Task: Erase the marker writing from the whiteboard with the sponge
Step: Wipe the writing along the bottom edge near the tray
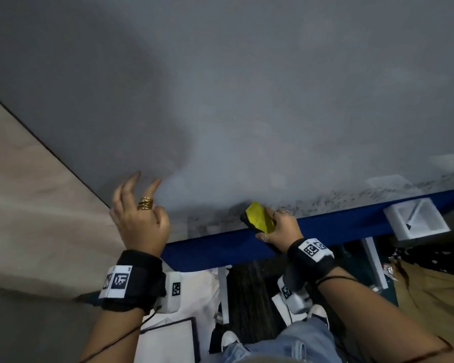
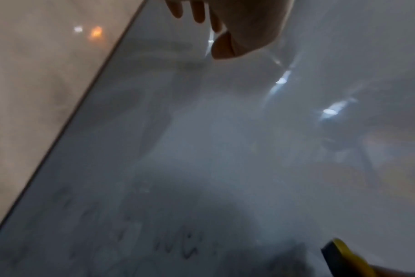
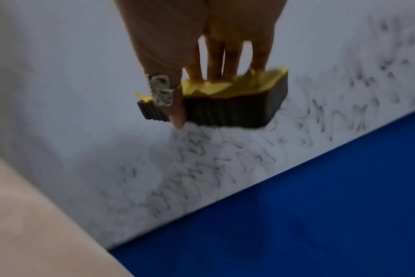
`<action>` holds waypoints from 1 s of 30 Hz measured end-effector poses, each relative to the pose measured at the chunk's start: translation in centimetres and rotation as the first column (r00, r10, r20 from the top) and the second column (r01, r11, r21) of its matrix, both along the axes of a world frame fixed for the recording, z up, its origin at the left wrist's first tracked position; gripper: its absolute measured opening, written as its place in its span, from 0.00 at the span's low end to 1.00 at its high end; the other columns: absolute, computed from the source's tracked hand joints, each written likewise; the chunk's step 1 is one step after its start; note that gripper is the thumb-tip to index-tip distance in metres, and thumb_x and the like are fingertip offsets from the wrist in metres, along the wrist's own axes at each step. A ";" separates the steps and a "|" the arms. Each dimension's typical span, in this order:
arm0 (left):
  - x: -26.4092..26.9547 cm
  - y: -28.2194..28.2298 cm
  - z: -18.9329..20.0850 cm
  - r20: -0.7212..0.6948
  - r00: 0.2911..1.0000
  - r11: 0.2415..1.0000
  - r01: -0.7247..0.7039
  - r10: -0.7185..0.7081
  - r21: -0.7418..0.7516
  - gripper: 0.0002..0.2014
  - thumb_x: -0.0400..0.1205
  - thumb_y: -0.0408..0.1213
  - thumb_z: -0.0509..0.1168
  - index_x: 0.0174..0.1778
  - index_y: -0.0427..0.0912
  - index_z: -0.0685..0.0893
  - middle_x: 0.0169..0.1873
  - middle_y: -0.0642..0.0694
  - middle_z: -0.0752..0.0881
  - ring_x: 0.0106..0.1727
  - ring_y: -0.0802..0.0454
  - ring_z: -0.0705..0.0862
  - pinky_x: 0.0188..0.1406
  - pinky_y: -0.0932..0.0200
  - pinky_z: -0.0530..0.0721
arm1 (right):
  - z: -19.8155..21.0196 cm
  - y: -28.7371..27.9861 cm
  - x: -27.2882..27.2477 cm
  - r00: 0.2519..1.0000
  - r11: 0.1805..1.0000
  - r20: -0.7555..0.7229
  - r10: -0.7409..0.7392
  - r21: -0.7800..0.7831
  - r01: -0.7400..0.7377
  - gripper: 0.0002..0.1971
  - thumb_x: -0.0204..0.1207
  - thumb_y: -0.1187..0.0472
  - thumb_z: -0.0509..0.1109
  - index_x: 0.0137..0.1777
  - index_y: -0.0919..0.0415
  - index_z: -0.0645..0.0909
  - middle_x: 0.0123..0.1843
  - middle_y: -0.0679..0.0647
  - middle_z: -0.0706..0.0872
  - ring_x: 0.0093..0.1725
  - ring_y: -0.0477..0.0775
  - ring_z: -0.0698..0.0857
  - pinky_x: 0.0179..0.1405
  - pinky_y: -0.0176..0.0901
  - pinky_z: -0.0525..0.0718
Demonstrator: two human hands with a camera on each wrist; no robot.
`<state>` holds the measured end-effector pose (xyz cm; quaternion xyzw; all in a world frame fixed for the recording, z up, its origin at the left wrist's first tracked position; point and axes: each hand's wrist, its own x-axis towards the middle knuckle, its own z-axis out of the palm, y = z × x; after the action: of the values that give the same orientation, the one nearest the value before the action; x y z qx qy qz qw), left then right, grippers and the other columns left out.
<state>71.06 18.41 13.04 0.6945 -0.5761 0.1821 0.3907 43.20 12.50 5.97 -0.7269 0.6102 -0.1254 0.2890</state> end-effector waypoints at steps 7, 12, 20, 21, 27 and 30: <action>4.7 -0.1 -3.0 -0.560 0.827 0.992 -0.106 0.051 -0.066 0.34 0.71 0.26 0.56 0.78 0.31 0.63 0.74 0.29 0.61 0.75 0.33 0.63 0.79 0.55 0.59 | -2.4 -0.1 -0.3 0.838 0.609 -0.536 0.102 -0.633 -0.479 0.36 0.47 0.69 0.74 0.62 0.59 0.84 0.53 0.55 0.80 0.48 0.59 0.73 0.50 0.52 0.67; 7.4 -0.2 -3.0 -0.784 0.621 0.999 0.015 0.019 0.037 0.42 0.67 0.21 0.51 0.81 0.45 0.61 0.75 0.42 0.67 0.74 0.47 0.70 0.76 0.45 0.67 | -1.6 -3.3 -0.3 0.685 0.347 -0.713 0.148 -0.611 -0.712 0.22 0.67 0.68 0.57 0.58 0.65 0.86 0.59 0.55 0.73 0.48 0.58 0.72 0.51 0.51 0.69; 8.1 0.2 -2.2 -0.825 0.564 0.988 0.137 -0.022 0.068 0.48 0.64 0.10 0.49 0.79 0.51 0.62 0.72 0.52 0.66 0.74 0.55 0.68 0.78 0.46 0.66 | -1.1 -8.1 7.1 -0.005 0.018 -0.984 0.178 0.009 -1.000 0.06 0.62 0.59 0.76 0.39 0.56 0.91 0.67 0.52 0.80 0.55 0.60 0.71 0.52 0.52 0.67; 8.3 0.4 -2.0 -0.831 0.556 0.986 0.151 -0.027 0.069 0.48 0.63 0.09 0.49 0.78 0.53 0.62 0.72 0.53 0.66 0.74 0.56 0.68 0.78 0.45 0.66 | -1.1 -7.8 8.9 -0.040 -0.015 -0.983 0.176 0.038 -0.999 0.05 0.61 0.58 0.78 0.37 0.54 0.91 0.67 0.51 0.81 0.57 0.60 0.72 0.53 0.53 0.68; 9.6 0.7 -1.9 -0.866 0.494 0.968 0.246 -0.077 0.054 0.51 0.62 0.07 0.45 0.71 0.64 0.62 0.73 0.54 0.66 0.75 0.56 0.68 0.78 0.46 0.65 | -2.0 -5.4 23.0 0.056 -0.222 -0.983 0.173 -0.094 -0.970 0.09 0.69 0.57 0.73 0.46 0.57 0.91 0.68 0.54 0.81 0.62 0.64 0.75 0.61 0.60 0.67; 10.5 0.9 -2.0 -0.864 0.495 0.961 0.271 -0.092 0.053 0.50 0.62 0.07 0.44 0.75 0.56 0.62 0.72 0.55 0.68 0.75 0.59 0.68 0.74 0.58 0.67 | -3.3 -4.1 27.2 0.072 -0.218 -0.964 0.255 -0.130 -0.967 0.05 0.66 0.56 0.75 0.39 0.54 0.91 0.62 0.52 0.86 0.60 0.56 0.83 0.63 0.56 0.68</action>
<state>81.54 19.29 11.07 0.6614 -0.3932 -0.2783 0.5748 70.35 8.39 2.66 -0.9288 -0.0733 0.0416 -0.3609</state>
